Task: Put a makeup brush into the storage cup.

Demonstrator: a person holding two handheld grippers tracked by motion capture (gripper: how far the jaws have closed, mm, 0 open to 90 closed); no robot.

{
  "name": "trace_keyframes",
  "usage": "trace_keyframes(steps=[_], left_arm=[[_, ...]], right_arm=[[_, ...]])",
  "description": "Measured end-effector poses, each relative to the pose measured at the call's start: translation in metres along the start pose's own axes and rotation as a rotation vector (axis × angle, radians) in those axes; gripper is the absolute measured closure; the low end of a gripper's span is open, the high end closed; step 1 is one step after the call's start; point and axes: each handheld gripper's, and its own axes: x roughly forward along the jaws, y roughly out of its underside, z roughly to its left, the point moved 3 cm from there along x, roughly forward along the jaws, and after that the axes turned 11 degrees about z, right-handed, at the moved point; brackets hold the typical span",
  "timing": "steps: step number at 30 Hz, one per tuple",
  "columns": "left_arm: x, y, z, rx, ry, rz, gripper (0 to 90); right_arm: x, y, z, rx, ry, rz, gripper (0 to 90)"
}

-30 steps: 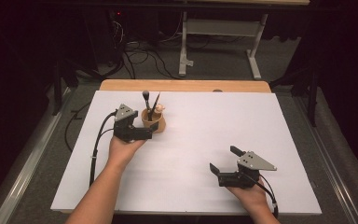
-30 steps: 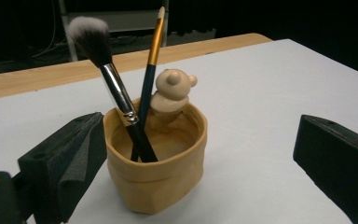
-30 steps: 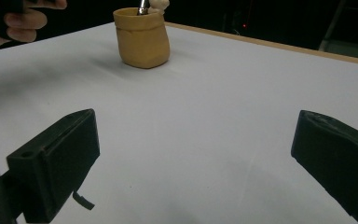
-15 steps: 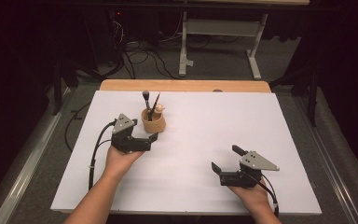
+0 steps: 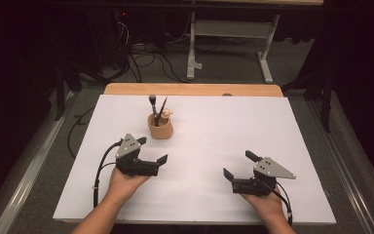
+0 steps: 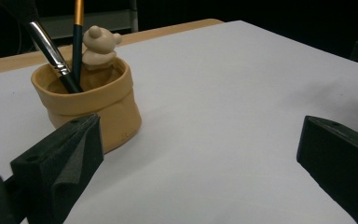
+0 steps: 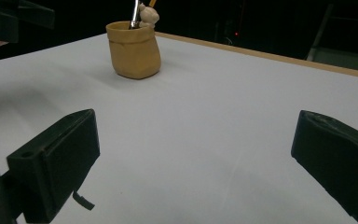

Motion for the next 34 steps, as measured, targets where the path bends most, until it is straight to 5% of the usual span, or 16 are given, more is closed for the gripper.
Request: trace_keyframes(steps=[8,15,20,24,34], left_arm=[[-0.014,0.016,-0.014,0.027,0.014,-0.016,1.2],[-0.023,0.023,-0.015,-0.003,0.028,-0.054,1.2],[-0.034,0.016,-0.021,0.058,0.024,-0.088,1.2],[-0.033,0.019,-0.012,0.007,0.040,-0.085,1.2],[-0.030,0.021,-0.010,0.009,0.028,-0.071,1.2]], right_arm=[[-0.002,-0.001,0.001,-0.005,0.004,-0.006,2.2],[-0.006,-0.003,0.005,-0.030,0.013,-0.011,2.2],[-0.008,-0.004,0.006,-0.033,0.019,-0.014,2.2],[-0.007,-0.003,0.005,-0.025,0.025,-0.007,2.2],[-0.009,-0.004,0.004,-0.023,0.023,-0.014,2.2]])
